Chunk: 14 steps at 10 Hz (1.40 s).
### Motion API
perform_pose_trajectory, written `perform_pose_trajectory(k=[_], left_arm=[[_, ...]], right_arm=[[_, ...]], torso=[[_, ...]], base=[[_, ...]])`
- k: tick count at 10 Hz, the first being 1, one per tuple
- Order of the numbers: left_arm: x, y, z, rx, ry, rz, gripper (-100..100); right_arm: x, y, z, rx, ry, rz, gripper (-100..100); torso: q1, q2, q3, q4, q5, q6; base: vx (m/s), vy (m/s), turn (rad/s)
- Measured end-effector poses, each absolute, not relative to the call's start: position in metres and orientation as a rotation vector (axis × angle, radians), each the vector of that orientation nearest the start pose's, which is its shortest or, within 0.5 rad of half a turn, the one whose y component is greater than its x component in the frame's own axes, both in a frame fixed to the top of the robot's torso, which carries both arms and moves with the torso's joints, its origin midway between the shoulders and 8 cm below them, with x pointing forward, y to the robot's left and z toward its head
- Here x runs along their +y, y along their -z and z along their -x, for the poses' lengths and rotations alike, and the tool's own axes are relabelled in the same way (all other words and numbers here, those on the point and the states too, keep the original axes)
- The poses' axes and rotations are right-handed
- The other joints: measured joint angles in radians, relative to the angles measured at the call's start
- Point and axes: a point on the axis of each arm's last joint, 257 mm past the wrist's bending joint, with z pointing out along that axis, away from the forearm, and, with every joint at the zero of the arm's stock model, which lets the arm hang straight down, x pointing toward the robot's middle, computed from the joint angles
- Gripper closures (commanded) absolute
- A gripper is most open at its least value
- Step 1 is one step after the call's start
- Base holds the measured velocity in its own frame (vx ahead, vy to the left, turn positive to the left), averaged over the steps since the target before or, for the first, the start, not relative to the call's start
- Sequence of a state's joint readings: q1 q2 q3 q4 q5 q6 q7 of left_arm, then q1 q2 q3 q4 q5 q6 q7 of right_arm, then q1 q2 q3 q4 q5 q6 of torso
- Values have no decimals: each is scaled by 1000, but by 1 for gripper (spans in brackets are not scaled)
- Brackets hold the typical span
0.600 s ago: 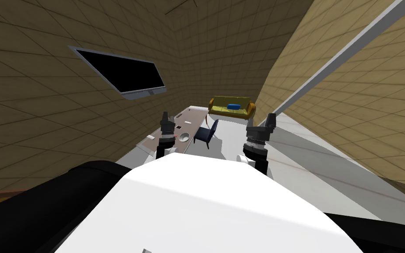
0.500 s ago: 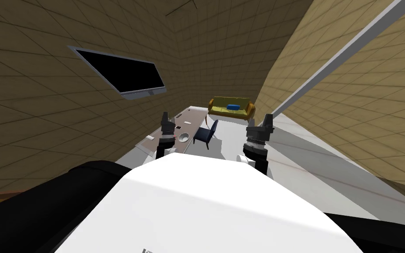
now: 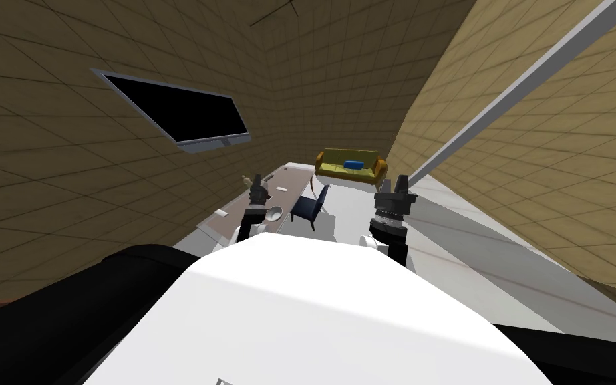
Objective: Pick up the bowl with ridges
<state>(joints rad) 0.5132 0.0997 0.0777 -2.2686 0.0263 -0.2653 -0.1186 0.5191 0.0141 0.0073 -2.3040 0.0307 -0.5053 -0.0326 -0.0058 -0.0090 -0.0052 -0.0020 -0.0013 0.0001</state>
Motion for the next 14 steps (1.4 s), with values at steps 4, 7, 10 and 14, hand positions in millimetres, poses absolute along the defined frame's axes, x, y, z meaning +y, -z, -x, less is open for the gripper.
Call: perform_pose_trajectory(k=[4, 7, 10, 14], left_arm=[[345, 78, -400, 976, 980, 872, -100], [358, 114, -405, 1027, 941, 952, -100], [374, 143, -416, 1071, 902, 1035, -100], [395, 190, -421, 1129, 847, 1165, -100]], right_arm=[[-276, -30, -338, 601, -1316, -652, 0], [-276, -30, -338, 601, -1316, -651, 0], [-276, -30, -338, 601, -1316, -651, 0], [-276, -30, -338, 601, -1316, -651, 0]], torso=[[-2, -2, -1, 0, -1, 0], [3, 4, 2, 1, 0, 0], [2, 5, 3, 1, 0, 0], [4, 5, 2, 1, 0, 0]], base=[[134, -114, 18], [66, -54, 16], [70, -66, 30], [73, -45, 31]])
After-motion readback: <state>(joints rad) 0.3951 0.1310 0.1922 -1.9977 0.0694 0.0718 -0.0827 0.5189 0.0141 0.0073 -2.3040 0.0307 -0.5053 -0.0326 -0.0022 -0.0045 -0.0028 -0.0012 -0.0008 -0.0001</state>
